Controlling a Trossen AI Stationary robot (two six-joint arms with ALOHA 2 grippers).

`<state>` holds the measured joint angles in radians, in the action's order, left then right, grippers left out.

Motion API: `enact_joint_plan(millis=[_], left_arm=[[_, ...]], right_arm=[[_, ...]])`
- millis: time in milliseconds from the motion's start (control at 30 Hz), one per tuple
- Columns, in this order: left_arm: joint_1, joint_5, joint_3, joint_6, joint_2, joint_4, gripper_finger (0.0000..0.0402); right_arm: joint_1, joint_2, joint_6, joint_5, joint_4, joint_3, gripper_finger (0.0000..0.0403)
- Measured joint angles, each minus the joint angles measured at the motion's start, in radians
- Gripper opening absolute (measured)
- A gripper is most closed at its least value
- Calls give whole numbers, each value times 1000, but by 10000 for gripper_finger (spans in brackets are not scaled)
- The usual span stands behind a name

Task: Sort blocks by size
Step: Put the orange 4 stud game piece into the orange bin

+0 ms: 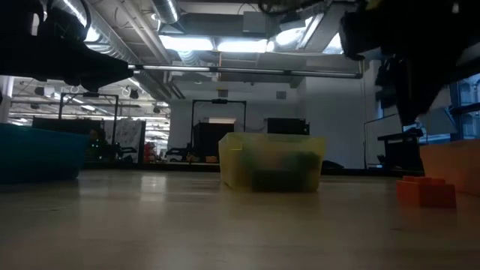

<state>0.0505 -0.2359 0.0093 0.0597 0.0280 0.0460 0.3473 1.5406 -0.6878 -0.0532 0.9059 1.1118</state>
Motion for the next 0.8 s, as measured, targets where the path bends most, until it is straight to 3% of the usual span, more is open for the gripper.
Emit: enact_joint_plan(millis=[267, 533, 800], left_arm=[[0, 0, 0, 0, 0, 0, 194], [0, 0, 0, 0, 0, 0, 194], [0, 0, 0, 0, 0, 0, 194]], right_arm=[[2, 131, 155, -19, -41, 0, 180], [77, 188, 274, -37, -56, -1, 180], [133, 192, 271, 106, -72, -1, 179]])
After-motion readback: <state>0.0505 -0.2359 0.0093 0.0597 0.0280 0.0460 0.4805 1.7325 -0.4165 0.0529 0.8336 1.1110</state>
